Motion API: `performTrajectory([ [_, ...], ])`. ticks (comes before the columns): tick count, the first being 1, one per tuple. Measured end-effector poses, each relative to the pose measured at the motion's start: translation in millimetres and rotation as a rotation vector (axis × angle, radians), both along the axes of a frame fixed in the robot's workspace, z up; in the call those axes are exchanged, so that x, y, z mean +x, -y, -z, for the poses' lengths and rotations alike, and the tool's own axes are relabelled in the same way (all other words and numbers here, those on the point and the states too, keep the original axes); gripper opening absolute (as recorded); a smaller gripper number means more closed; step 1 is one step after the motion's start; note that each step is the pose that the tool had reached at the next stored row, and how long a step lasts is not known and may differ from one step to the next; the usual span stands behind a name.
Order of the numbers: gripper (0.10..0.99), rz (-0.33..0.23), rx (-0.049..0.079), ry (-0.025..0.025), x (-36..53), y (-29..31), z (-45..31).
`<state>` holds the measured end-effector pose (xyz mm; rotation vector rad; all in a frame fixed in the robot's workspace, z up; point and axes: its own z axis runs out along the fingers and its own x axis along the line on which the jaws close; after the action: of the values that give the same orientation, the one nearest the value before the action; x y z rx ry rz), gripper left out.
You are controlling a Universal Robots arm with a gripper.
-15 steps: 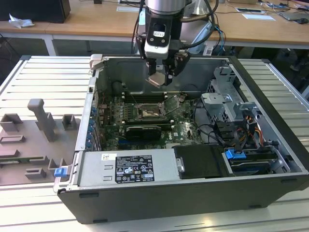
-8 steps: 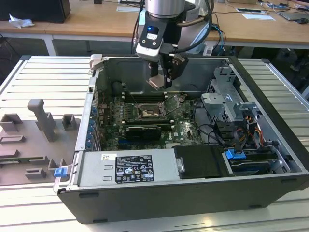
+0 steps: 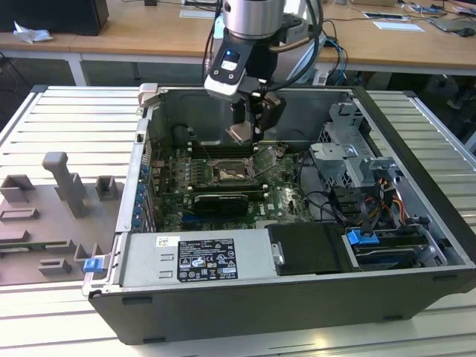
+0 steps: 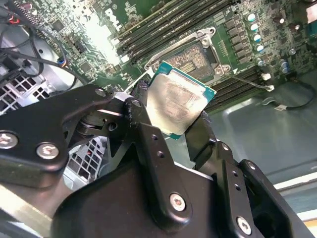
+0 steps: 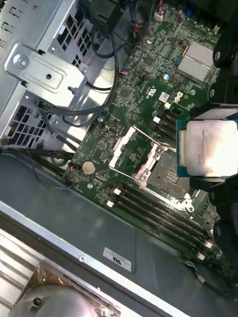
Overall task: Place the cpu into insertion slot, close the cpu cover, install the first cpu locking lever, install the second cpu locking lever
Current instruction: 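Place the cpu into insertion slot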
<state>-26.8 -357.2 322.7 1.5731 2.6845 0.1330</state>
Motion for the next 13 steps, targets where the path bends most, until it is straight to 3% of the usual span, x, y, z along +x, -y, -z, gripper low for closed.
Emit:
performTrajectory([
  [4,0.541,0.026,0.000,-0.0002,0.9,-0.4,6.6],
  [9,0.541,0.106,-0.003,-0.0002,2.2,-0.5,16.8],
  [13,0.541,0.106,-0.003,-0.0002,2.1,-1.0,27.8],
])
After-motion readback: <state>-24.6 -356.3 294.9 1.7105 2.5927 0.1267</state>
